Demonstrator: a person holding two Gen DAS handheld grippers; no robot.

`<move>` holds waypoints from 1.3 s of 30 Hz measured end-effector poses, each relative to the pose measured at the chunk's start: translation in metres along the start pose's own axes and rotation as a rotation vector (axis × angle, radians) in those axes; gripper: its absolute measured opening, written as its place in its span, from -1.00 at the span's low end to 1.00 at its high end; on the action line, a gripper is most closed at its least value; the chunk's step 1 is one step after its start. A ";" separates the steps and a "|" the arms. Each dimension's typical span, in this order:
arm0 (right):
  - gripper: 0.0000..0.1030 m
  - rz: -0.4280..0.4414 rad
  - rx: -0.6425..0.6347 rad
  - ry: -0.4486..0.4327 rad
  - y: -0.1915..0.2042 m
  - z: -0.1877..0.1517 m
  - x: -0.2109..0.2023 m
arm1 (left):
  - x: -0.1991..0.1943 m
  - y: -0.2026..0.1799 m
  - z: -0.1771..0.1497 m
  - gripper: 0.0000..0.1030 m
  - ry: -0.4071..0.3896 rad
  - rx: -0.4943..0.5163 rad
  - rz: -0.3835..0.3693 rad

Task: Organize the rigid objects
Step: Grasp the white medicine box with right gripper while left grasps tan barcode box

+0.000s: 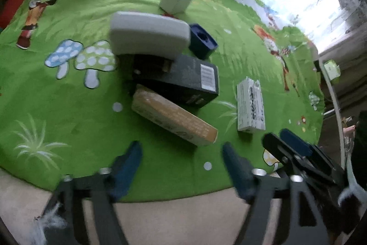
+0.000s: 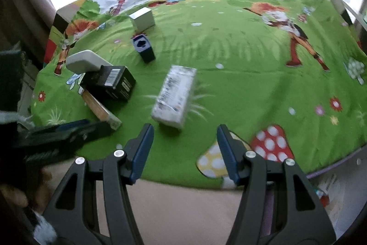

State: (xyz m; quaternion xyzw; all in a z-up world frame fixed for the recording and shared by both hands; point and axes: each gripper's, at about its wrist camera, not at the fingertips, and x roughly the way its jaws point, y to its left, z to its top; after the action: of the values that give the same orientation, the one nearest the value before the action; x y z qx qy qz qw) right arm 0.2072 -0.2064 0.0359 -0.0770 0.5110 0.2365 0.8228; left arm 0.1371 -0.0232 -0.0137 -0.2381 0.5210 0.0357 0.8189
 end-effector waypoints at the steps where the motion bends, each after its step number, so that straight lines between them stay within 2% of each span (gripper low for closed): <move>1: 0.19 0.000 -0.006 0.004 0.003 0.003 0.003 | -0.003 0.002 0.000 0.58 -0.010 -0.001 -0.003; 6: 0.19 -0.015 -0.023 0.028 0.012 0.013 0.019 | -0.007 0.007 0.002 0.59 -0.004 0.062 0.009; 11: 0.19 -0.045 -0.024 0.041 0.015 0.023 0.034 | -0.006 0.008 0.009 0.65 0.016 0.150 -0.014; 12: 0.16 -0.050 -0.026 0.047 0.015 0.024 0.037 | -0.008 0.009 0.010 0.66 0.014 0.166 -0.030; 13: -0.10 -0.055 -0.029 0.056 0.016 0.024 0.040 | -0.008 0.010 0.011 0.68 0.009 0.174 -0.038; 14: -0.25 -0.060 -0.031 0.069 0.016 0.024 0.043 | -0.009 0.010 0.012 0.72 0.005 0.186 -0.042; 18: -0.28 -0.066 -0.040 0.053 0.017 0.020 0.039 | -0.004 0.001 0.013 0.78 0.013 0.257 -0.013; 21: -0.28 -0.086 -0.040 0.031 0.016 0.018 0.034 | 0.002 -0.014 0.010 0.92 0.027 0.351 0.030; 24: -0.28 -0.103 -0.038 0.018 0.014 0.015 0.029 | 0.006 -0.020 0.014 0.98 0.027 0.396 0.061; 34: -0.28 -0.172 -0.045 -0.021 0.009 0.006 0.014 | 0.024 -0.013 0.022 0.97 0.059 0.388 0.059; 38: -0.28 -0.190 -0.045 -0.027 0.007 0.003 0.009 | 0.028 -0.018 0.022 0.64 0.063 0.413 0.074; 39: -0.28 -0.194 -0.046 -0.029 0.007 0.002 0.008 | 0.028 -0.020 0.021 0.64 0.059 0.423 0.073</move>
State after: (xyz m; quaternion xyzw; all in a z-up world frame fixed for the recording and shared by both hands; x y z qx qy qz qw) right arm 0.2087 -0.1968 0.0308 -0.1417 0.4836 0.1685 0.8472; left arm 0.1731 -0.0369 -0.0237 -0.0427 0.5490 -0.0520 0.8331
